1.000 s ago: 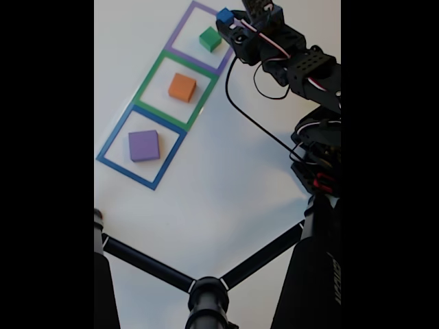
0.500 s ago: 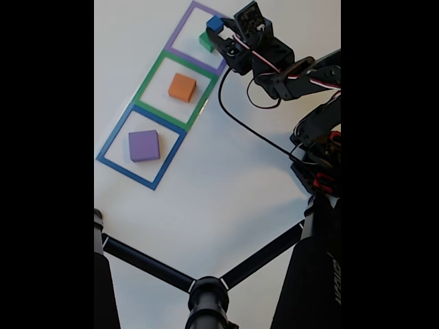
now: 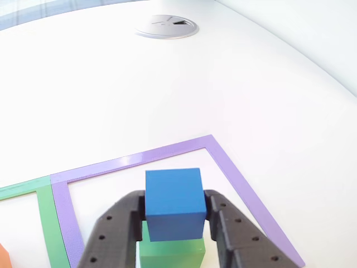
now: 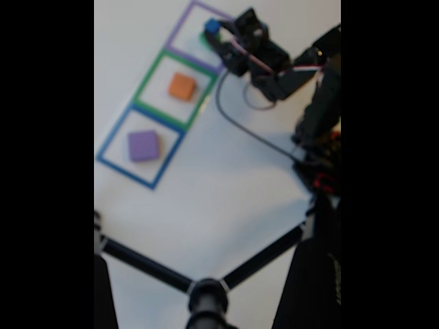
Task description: Tower of hanoi
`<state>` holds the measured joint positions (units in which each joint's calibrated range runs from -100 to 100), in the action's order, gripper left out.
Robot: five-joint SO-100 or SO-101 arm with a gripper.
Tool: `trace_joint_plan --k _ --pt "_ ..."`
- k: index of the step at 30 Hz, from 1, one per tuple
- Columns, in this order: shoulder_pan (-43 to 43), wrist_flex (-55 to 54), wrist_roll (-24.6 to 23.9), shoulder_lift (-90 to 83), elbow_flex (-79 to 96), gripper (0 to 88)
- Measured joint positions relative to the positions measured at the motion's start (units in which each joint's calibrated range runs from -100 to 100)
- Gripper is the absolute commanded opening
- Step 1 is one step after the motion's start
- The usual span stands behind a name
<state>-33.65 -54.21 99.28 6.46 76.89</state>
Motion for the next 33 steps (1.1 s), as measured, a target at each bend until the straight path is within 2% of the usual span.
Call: trace_joint_plan --k 22,33 --pt "0.70 -4.11 0.00 7.01 -3.01 4.0" --pt "0.70 -4.11 0.00 8.70 -3.90 21.0"
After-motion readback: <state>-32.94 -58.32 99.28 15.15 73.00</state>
